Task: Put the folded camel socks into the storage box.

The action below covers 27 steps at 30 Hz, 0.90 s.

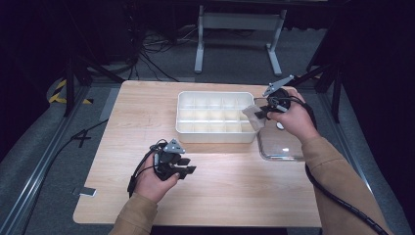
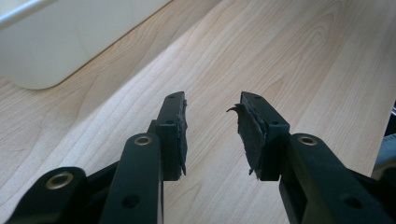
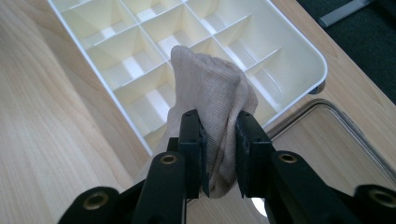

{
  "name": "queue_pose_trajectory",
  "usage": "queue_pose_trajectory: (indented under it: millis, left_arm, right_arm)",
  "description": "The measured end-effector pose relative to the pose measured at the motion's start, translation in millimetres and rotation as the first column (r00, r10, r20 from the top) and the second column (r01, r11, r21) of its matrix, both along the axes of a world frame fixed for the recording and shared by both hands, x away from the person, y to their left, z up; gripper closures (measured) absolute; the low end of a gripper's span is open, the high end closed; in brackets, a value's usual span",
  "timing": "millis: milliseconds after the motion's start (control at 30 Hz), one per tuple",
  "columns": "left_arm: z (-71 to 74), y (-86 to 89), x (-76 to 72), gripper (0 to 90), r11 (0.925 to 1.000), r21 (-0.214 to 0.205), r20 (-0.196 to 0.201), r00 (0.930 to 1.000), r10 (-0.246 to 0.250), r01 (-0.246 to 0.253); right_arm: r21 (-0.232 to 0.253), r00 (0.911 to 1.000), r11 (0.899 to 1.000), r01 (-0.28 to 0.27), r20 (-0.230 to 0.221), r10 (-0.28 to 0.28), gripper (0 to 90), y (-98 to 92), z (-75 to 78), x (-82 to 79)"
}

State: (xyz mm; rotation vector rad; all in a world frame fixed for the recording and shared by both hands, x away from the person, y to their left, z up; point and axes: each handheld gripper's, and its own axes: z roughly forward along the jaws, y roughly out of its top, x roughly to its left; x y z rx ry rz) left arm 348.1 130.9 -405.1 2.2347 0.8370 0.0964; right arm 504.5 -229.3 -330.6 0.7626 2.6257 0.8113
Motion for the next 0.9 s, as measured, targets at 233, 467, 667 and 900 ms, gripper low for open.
queue_pose_trajectory:
  millis: [233,467,667,900]
  left_arm:
    - [-0.3,1.0,1.7,62.4,1.0,-0.003,-0.001,1.0,-0.004,0.004]
    - [-1.4,2.5,2.9,62.2,1.0,-0.007,-0.005,1.0,0.0,0.0]
    - [-2.3,1.8,2.7,62.0,1.0,-0.007,-0.011,0.9999,0.005,-0.005]
    - [-3.6,1.2,3.1,61.5,1.0,-0.002,-0.011,0.9999,0.005,-0.005]
  right_arm:
    - [-0.021,1.0,1.0,0.008,0.002,-0.008,74.9,7.8,-5.2,8.5]
    - [-0.05,0.9997,0.998,0.025,-0.002,-0.025,74.6,19.5,-17.2,18.0]
    - [-0.095,0.9997,0.995,0.011,-0.02,-0.013,74.5,27.0,-30.8,19.9]
    - [-0.156,0.9991,0.988,-0.007,-0.043,0.001,74.6,31.8,-48.4,21.7]
